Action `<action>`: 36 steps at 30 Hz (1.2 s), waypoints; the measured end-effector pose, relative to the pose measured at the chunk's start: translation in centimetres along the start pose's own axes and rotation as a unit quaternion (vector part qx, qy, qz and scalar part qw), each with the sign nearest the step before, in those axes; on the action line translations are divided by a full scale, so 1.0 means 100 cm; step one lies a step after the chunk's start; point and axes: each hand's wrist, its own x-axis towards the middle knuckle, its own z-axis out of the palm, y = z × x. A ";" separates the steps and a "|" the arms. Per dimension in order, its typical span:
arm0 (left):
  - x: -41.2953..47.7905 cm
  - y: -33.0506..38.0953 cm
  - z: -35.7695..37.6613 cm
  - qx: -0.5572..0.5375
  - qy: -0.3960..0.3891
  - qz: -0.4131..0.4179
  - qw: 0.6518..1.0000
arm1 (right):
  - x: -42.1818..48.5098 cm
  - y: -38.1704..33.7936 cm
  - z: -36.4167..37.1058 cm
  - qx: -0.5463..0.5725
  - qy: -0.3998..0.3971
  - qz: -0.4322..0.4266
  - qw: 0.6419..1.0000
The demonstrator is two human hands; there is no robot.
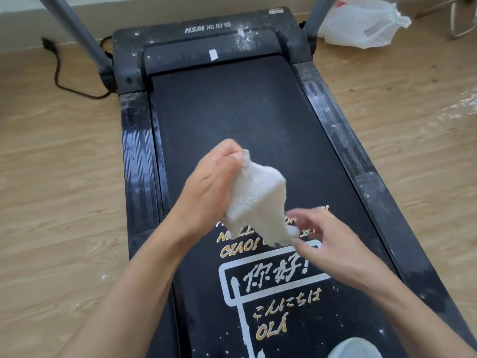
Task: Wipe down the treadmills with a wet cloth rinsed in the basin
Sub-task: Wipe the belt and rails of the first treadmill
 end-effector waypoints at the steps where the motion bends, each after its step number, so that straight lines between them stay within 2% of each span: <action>1: 0.000 0.005 0.001 0.010 -0.041 0.009 0.999 | -0.002 -0.009 -0.002 -0.010 -0.011 -0.035 0.999; 4: -0.002 0.027 0.002 0.011 -0.131 0.039 0.991 | -0.002 -0.044 -0.009 0.100 -0.023 -0.084 0.991; 6: -0.001 0.041 -0.002 -0.009 -0.146 0.047 0.988 | 0.005 -0.060 -0.008 0.177 -0.062 -0.064 0.980; 11: 0.012 0.036 -0.013 0.029 -0.057 -0.031 0.997 | 0.009 -0.051 0.008 0.283 -0.129 -0.067 0.948; 14: 0.015 -0.005 -0.011 0.081 0.021 -0.131 0.988 | 0.007 -0.047 0.013 0.384 -0.096 -0.031 0.918; 18: -0.002 -0.084 0.005 0.104 0.070 -0.239 0.963 | 0.011 -0.039 0.012 0.377 -0.060 -0.006 0.924; 19: -0.009 -0.094 0.011 0.067 0.056 -0.265 0.960 | 0.012 -0.037 0.009 0.376 -0.046 0.002 0.925; 21: -0.026 -0.104 0.031 -0.056 -0.037 -0.309 0.949 | 0.013 -0.033 0.004 0.398 -0.020 0.026 0.917; 22: -0.034 -0.104 0.041 -0.130 -0.083 -0.324 0.934 | 0.013 -0.032 0.001 0.417 -0.017 0.034 0.908; 24: -0.049 -0.101 0.061 -0.298 -0.127 -0.330 0.887 | 0.013 -0.031 -0.001 0.450 -0.019 0.043 0.892; 27: -0.053 -0.092 0.079 -0.518 -0.112 -0.300 0.793 | 0.011 -0.028 0.000 0.474 -0.037 0.045 0.879; 29: -0.049 -0.088 0.079 -0.586 -0.063 -0.260 0.765 | 0.009 -0.024 0.000 0.467 -0.048 0.046 0.882; 30: -0.047 -0.086 0.077 -0.592 -0.028 -0.244 0.767 | 0.009 -0.022 -0.002 0.455 -0.046 0.048 0.888; 33: -0.036 -0.090 0.062 -0.506 0.045 -0.223 0.832 | 0.008 -0.013 -0.006 0.393 -0.018 0.042 0.918; 34: -0.033 -0.090 0.055 -0.471 0.050 -0.218 0.853 | 0.008 -0.009 -0.007 0.371 -0.003 0.044 0.927; 36: -0.030 -0.087 0.047 -0.417 0.010 -0.203 0.886 | 0.009 0.000 -0.007 0.349 0.024 0.051 0.935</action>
